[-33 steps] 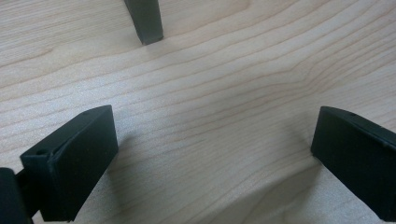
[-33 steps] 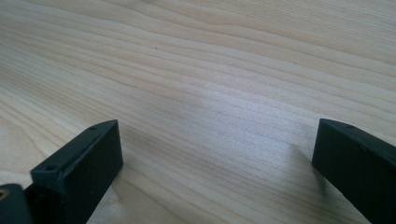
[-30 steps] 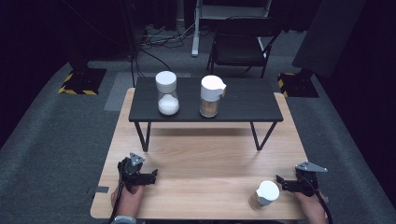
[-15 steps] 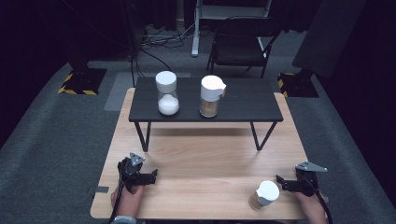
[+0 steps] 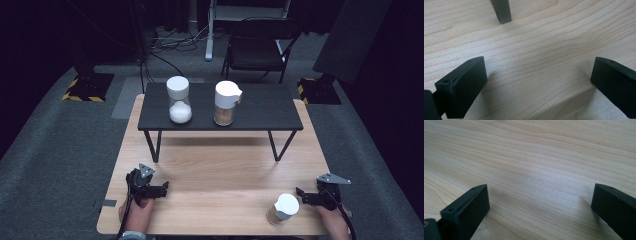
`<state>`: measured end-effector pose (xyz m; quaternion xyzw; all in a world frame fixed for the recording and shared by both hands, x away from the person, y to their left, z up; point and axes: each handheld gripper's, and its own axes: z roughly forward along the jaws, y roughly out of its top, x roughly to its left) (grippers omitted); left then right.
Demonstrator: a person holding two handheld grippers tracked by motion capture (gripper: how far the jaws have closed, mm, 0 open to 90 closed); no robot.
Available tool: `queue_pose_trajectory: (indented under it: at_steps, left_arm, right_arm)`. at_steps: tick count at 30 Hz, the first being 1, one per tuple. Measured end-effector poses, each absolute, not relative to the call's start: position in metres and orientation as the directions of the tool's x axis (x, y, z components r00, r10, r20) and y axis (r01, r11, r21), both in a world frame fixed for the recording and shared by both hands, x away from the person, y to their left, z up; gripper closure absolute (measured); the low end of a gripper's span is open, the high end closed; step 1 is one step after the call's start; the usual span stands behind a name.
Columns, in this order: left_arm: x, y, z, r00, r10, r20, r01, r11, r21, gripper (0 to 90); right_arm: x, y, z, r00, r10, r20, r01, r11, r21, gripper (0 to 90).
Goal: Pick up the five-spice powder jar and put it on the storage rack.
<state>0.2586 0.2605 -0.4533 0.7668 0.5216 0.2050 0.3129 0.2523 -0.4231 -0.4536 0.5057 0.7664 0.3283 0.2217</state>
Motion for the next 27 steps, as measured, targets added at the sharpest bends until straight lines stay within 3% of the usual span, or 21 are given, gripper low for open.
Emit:
queue_pose_trajectory:
  at_steps: [27]
  left_arm:
    - [0.259, 0.261, -0.453, 0.373, 0.928, -0.011, 0.670, -0.261, 0.695, 0.2]
  right_arm:
    - [0.226, -0.424, -0.415, -0.414, 0.910, 0.029, 0.546, 0.223, 0.807, 1.4]
